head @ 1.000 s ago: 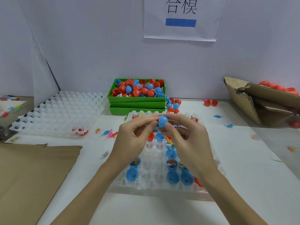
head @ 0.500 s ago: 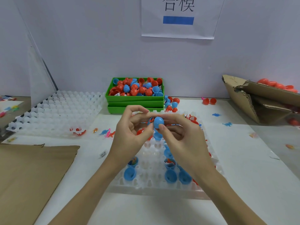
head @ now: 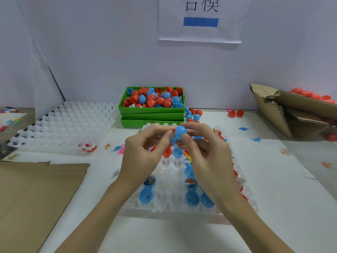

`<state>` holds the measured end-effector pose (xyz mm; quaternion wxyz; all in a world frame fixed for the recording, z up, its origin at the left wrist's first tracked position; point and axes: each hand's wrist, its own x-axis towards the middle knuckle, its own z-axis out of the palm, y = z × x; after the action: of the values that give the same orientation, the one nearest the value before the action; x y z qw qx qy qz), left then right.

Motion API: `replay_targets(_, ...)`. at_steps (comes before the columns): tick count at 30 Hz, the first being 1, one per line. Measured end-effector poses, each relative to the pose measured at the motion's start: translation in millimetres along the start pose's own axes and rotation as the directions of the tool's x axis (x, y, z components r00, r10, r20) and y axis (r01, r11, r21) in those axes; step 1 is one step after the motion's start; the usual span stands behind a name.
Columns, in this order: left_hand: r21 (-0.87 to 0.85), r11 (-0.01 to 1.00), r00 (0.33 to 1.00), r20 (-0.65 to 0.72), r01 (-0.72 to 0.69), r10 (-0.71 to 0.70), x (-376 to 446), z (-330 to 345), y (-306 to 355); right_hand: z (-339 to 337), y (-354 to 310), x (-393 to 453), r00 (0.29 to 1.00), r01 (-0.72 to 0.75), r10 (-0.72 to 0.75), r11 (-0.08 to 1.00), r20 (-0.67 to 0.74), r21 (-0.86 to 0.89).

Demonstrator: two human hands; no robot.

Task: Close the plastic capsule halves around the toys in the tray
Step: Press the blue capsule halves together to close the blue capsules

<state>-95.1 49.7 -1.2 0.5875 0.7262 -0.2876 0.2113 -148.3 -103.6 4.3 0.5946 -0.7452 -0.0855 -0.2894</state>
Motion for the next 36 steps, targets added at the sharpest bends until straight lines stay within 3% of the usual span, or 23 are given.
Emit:
replay_targets(6,0.084,0.991,0.99,0.103,-0.106,0.097,2.2,-3.6,-1.9,3.0,3.0,-1.8,1.0,-0.018,0.019,0.998,0.008,-0.068)
replay_targets(9,-0.001,1.0,0.997,0.077,0.029,-0.029,0.8,-0.3,-0.9,1.9,3.1,0.1,0.999,-0.037,0.038,0.997,0.016,-0.065)
replay_targets(12,-0.205,0.964,0.986,0.038,0.167,-0.163,0.9,0.7,2.8,1.0,2.0,1.3,0.999,-0.04,0.041,0.997,0.015,-0.061)
replay_targets(17,-0.224,0.956,0.978,0.127,0.192,-0.166,2.0,-2.0,2.0,0.5,1.8,1.4,1.0,-0.029,0.029,0.999,-0.004,-0.015)
replay_targets(27,-0.168,0.982,0.996,-0.007,0.092,-0.094,2.1,-3.1,5.5,-8.5,-2.8,7.1,0.99,-0.093,0.068,0.976,0.127,0.196)
replay_targets(36,-0.139,0.99,0.999,0.02,0.031,-0.029,3.7,-7.6,3.8,-9.2,-5.5,7.0,0.984,-0.061,0.031,0.984,0.174,0.167)
